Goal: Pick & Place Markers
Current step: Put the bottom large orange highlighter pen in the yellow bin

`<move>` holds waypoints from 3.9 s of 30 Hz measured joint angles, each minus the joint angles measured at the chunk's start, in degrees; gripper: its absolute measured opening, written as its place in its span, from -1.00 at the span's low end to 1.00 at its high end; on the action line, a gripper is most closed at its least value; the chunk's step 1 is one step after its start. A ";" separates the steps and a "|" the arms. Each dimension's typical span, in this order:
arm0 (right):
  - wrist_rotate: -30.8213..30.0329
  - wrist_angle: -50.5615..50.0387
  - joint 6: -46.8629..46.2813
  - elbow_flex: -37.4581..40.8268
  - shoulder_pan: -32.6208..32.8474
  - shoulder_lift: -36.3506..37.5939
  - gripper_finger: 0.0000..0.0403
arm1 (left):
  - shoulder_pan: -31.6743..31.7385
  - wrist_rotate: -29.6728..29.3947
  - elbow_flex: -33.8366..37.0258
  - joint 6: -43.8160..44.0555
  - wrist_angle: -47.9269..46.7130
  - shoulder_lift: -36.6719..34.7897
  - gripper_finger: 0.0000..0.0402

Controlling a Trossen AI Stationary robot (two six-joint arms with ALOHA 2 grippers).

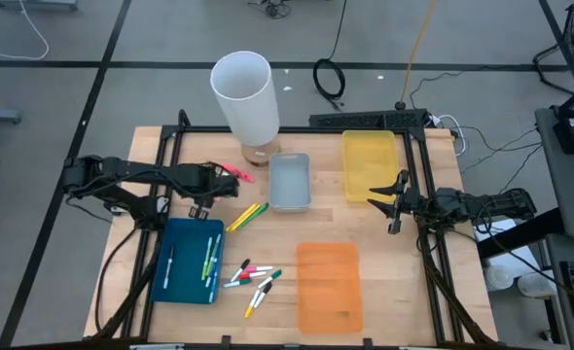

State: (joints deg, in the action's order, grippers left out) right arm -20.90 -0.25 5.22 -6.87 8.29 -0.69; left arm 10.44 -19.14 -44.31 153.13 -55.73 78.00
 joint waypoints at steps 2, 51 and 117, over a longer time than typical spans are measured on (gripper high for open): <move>-0.01 0.02 0.02 0.00 -0.01 0.00 -0.37 | 0.52 -0.79 0.00 2.83 -0.32 0.00 -0.27; -0.01 0.00 0.00 0.00 0.00 0.02 -0.37 | 11.43 18.18 0.00 14.53 6.54 4.70 -0.27; -0.01 0.00 0.00 0.02 -0.01 0.02 -0.37 | 11.07 27.02 -0.15 9.56 -2.84 0.61 -0.27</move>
State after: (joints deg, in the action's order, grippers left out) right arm -20.91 -0.25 5.21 -6.85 8.27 -0.67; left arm 21.51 7.87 -44.47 162.68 -58.57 78.61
